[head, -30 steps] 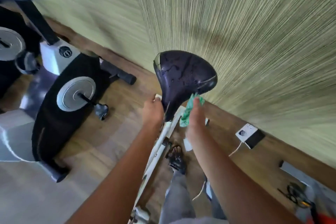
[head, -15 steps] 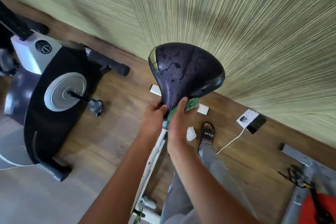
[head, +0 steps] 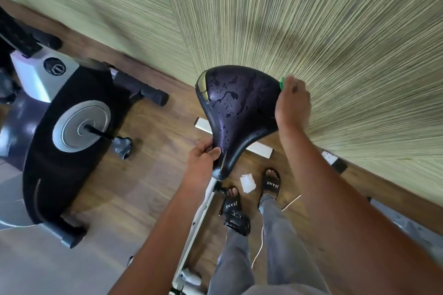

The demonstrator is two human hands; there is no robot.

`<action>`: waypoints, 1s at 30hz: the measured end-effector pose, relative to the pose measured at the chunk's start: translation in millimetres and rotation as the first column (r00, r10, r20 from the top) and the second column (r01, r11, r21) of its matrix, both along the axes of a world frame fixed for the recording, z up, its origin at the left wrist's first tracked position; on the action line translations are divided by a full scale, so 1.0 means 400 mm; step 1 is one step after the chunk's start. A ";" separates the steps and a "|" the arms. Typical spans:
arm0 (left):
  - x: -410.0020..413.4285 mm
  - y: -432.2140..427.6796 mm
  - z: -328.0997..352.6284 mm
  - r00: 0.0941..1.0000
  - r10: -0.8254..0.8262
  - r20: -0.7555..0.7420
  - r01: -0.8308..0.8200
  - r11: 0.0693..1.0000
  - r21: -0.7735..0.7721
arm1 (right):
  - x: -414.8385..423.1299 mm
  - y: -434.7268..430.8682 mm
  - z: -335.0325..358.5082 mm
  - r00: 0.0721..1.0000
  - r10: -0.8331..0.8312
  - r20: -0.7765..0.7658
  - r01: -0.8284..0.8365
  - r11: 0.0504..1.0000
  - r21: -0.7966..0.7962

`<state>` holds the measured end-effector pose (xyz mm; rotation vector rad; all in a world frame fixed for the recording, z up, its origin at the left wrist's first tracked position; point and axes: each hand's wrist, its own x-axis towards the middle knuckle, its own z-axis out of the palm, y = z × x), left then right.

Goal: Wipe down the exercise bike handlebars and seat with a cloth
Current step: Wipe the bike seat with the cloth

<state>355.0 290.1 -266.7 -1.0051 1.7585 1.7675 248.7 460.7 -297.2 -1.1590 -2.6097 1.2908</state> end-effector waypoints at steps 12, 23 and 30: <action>-0.001 -0.022 0.025 0.969 0.073 0.237 -0.104 0.987 0.125 | -0.230 -0.244 0.047 0.476 0.824 0.307 -0.850 0.342 0.400; 0.206 0.047 -0.093 0.453 -0.850 -0.270 0.077 0.339 -0.938 | -0.157 -0.248 0.025 -0.286 0.860 0.423 -0.583 -0.506 0.636; 0.272 0.038 -0.168 0.377 -0.925 0.050 0.145 0.006 -0.989 | -0.029 -0.199 0.027 -0.473 0.771 0.426 -0.504 -0.634 0.587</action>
